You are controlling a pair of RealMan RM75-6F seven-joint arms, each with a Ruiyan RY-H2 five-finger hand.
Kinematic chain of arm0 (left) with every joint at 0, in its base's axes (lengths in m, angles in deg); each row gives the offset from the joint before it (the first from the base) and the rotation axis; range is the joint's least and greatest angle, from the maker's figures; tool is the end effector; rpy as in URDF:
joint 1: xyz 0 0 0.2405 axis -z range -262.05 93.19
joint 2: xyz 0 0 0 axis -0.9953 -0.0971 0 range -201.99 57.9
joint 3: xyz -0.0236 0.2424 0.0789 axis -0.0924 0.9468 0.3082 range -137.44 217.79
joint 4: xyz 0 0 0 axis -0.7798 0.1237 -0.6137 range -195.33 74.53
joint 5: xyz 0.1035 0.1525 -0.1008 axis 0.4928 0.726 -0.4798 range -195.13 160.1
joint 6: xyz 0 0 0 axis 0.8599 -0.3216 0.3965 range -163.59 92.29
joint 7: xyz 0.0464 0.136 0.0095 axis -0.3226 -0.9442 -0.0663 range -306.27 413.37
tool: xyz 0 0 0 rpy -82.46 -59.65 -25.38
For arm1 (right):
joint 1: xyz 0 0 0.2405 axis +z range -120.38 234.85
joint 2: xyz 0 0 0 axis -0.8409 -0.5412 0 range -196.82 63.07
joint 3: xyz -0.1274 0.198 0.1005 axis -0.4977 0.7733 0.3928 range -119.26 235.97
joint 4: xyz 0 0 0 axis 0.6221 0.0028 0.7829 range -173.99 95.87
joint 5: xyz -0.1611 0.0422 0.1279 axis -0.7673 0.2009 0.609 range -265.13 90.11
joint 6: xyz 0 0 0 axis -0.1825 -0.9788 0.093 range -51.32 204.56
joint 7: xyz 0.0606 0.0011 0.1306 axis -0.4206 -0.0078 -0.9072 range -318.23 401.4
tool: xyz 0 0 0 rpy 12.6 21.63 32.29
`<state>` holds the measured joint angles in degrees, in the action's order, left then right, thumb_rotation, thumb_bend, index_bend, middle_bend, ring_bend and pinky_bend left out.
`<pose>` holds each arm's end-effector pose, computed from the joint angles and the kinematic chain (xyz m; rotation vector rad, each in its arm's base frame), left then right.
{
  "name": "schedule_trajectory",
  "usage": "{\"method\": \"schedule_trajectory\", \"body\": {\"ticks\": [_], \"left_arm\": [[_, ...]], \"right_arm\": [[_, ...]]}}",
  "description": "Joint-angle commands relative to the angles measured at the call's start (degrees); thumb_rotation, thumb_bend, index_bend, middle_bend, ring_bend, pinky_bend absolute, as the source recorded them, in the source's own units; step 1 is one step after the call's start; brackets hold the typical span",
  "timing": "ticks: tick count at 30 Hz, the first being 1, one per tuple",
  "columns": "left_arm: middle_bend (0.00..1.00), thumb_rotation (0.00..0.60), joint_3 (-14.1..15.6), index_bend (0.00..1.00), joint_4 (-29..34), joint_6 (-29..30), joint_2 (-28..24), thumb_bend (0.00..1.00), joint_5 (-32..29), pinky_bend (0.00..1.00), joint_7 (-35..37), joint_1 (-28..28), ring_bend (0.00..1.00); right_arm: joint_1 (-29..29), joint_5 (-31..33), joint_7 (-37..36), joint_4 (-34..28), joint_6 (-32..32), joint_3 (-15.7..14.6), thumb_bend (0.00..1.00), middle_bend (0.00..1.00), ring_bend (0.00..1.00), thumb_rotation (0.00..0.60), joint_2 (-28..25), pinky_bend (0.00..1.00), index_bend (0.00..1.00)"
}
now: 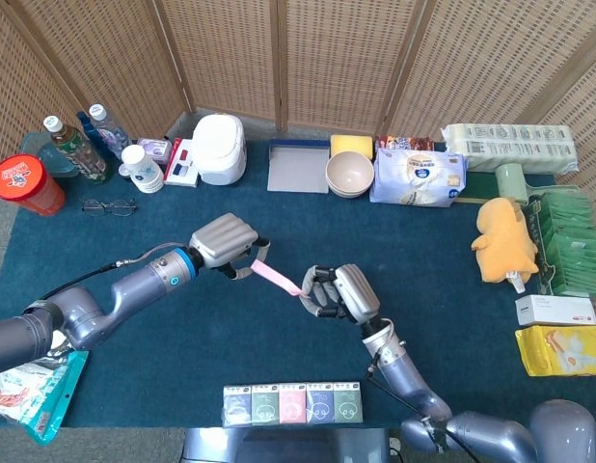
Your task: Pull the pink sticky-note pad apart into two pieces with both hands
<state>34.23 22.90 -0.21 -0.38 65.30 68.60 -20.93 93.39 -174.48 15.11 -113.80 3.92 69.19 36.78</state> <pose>-0.0693 0.3988 0.0386 -2.3159 -0.8450 -0.9087 -0.1118 -0.3050 -0.0431 1.5392 -1.4210 1.7811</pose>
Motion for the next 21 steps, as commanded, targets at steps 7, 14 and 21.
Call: {"method": "schedule_trajectory", "body": {"ticks": [7,14,21], "left_arm": [[0.93,0.600,0.6,0.67,-0.8,0.9,-1.0,0.35,0.0,0.95,1.0,-1.5,0.99],[0.93,0.600,0.7,0.67,-1.8,2.7,-0.8,0.35,0.1,0.95,0.6,-2.7,0.99],[0.88,0.600,-0.1,0.60,-2.6,4.4,1.0,0.34,-1.4,0.95,-2.6,-3.6,0.94]], "right_arm": [[-0.5,0.2,0.0,0.2,-0.2,-0.1,0.49,0.88,0.91,0.600,-0.8,0.76,0.77],[-1.3,0.8,-0.4,0.5,0.3,-0.5,0.49,0.80,0.83,0.600,-2.7,0.72,0.68],[-1.9,2.0,0.0,-1.4,2.8,-1.2,0.49,0.46,0.49,0.600,-6.9,0.49,0.33]]}}
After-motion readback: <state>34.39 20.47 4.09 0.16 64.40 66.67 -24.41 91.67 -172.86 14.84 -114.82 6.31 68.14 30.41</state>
